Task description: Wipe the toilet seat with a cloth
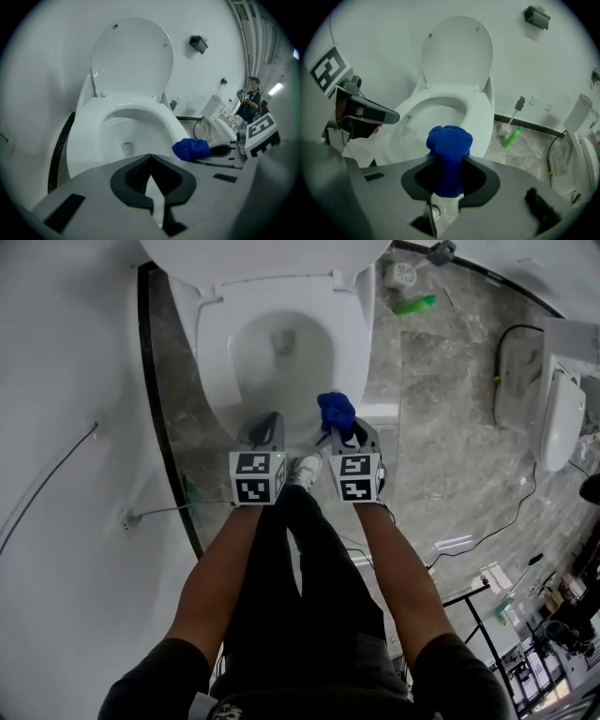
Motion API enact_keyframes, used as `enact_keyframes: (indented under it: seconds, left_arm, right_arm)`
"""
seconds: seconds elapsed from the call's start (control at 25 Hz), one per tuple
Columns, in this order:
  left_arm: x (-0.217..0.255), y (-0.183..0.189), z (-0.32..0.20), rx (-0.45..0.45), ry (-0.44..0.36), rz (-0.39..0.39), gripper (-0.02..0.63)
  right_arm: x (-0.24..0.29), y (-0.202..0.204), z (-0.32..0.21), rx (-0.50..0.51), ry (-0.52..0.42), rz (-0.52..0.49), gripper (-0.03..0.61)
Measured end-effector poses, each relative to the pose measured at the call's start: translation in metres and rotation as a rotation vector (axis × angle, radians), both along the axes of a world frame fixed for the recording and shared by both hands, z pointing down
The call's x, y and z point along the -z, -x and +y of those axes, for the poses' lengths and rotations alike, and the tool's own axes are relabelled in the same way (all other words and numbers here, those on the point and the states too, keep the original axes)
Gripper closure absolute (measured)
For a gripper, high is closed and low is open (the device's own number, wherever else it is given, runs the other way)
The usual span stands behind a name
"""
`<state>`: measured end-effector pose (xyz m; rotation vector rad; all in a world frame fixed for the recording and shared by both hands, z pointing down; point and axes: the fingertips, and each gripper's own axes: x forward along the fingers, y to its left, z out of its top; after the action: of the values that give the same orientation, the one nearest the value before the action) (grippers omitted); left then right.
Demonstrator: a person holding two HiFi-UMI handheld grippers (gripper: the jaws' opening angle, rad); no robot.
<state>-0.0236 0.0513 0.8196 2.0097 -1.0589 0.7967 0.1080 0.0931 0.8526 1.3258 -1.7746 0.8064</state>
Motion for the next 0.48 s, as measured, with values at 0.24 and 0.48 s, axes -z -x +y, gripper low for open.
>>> enact_keyframes:
  seconds: [0.24,0.48]
  left_arm:
    - [-0.003,0.03,0.045,0.01,0.01,-0.073,0.604]
    - [0.007,0.059,0.062,0.075,0.006,-0.088,0.603]
  right_arm:
    - [-0.004,0.038,0.043,0.072,0.049,-0.031,0.482]
    - [-0.002,0.086,0.06,0.204,0.059,-0.03,0.481]
